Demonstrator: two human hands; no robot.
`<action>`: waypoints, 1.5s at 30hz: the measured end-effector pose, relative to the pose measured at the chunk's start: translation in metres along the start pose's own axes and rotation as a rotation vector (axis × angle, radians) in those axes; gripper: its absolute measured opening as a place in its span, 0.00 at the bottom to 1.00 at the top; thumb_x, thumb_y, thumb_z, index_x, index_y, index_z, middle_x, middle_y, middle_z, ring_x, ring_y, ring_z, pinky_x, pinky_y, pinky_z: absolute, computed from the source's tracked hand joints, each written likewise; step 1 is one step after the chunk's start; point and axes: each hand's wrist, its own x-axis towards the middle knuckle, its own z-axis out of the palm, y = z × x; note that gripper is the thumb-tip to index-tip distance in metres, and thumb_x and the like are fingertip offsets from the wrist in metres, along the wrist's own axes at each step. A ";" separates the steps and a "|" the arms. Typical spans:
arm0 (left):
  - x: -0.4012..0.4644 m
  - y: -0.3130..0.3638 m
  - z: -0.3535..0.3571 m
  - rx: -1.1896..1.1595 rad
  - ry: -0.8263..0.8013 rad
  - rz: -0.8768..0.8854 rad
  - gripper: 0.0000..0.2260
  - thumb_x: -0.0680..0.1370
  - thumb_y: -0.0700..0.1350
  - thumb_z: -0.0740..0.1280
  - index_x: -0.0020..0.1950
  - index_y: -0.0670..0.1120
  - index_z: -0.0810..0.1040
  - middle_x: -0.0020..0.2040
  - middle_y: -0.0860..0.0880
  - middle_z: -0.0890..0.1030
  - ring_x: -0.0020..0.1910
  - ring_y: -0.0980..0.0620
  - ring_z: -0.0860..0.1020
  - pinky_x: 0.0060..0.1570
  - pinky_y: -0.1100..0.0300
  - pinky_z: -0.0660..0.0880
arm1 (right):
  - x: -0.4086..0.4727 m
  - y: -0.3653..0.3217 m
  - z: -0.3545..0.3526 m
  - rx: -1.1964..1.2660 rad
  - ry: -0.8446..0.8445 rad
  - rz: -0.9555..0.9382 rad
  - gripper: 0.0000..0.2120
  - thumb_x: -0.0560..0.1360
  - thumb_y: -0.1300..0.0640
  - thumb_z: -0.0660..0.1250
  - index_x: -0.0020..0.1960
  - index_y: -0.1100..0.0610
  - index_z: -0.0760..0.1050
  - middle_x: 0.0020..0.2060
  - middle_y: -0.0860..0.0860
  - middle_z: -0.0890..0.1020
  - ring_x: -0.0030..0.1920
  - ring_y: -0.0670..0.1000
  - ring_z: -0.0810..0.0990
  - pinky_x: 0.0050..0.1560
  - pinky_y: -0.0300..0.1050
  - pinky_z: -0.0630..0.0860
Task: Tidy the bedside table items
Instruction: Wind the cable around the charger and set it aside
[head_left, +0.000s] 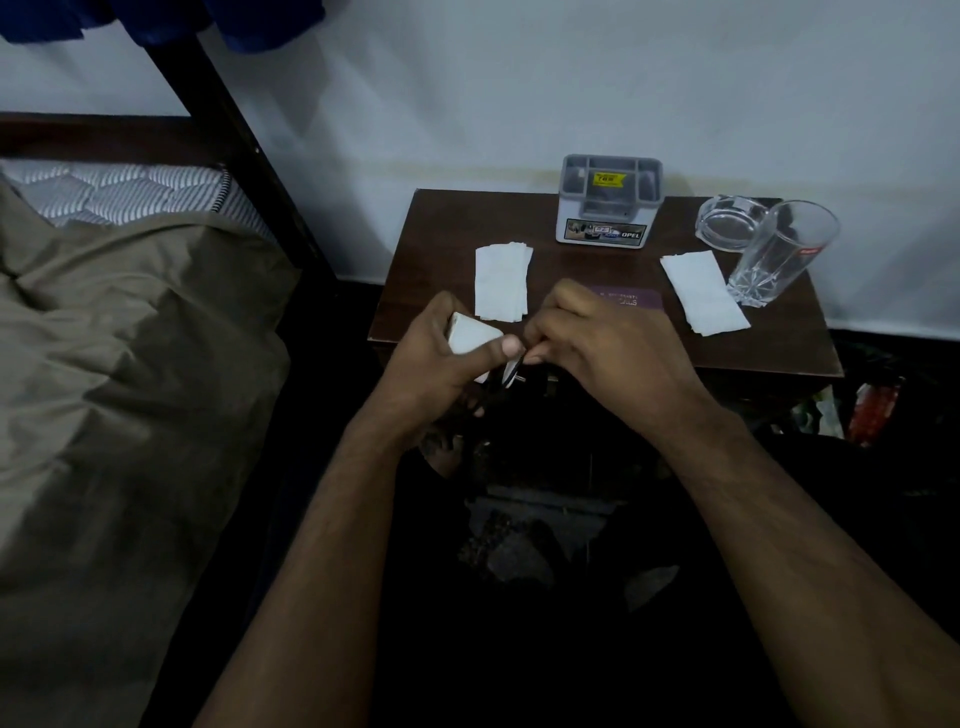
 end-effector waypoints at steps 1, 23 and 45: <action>0.000 0.001 0.000 -0.035 -0.026 -0.001 0.22 0.66 0.54 0.81 0.44 0.47 0.70 0.32 0.56 0.79 0.29 0.59 0.77 0.24 0.61 0.74 | -0.001 0.002 0.000 -0.001 0.014 0.019 0.05 0.78 0.47 0.68 0.51 0.47 0.79 0.49 0.46 0.78 0.43 0.49 0.82 0.32 0.48 0.75; -0.015 0.019 0.006 -0.052 -0.223 0.058 0.15 0.67 0.46 0.77 0.40 0.47 0.71 0.32 0.47 0.76 0.29 0.46 0.76 0.26 0.51 0.73 | -0.002 0.003 -0.003 -0.046 0.067 -0.067 0.15 0.76 0.56 0.66 0.61 0.47 0.80 0.49 0.48 0.83 0.50 0.56 0.83 0.35 0.50 0.78; 0.002 0.002 0.010 0.208 0.563 0.164 0.18 0.67 0.58 0.77 0.45 0.52 0.73 0.38 0.57 0.81 0.36 0.63 0.81 0.37 0.61 0.80 | 0.004 -0.033 0.023 -0.084 -0.130 -0.186 0.04 0.78 0.55 0.67 0.48 0.55 0.77 0.40 0.49 0.83 0.42 0.54 0.84 0.30 0.44 0.66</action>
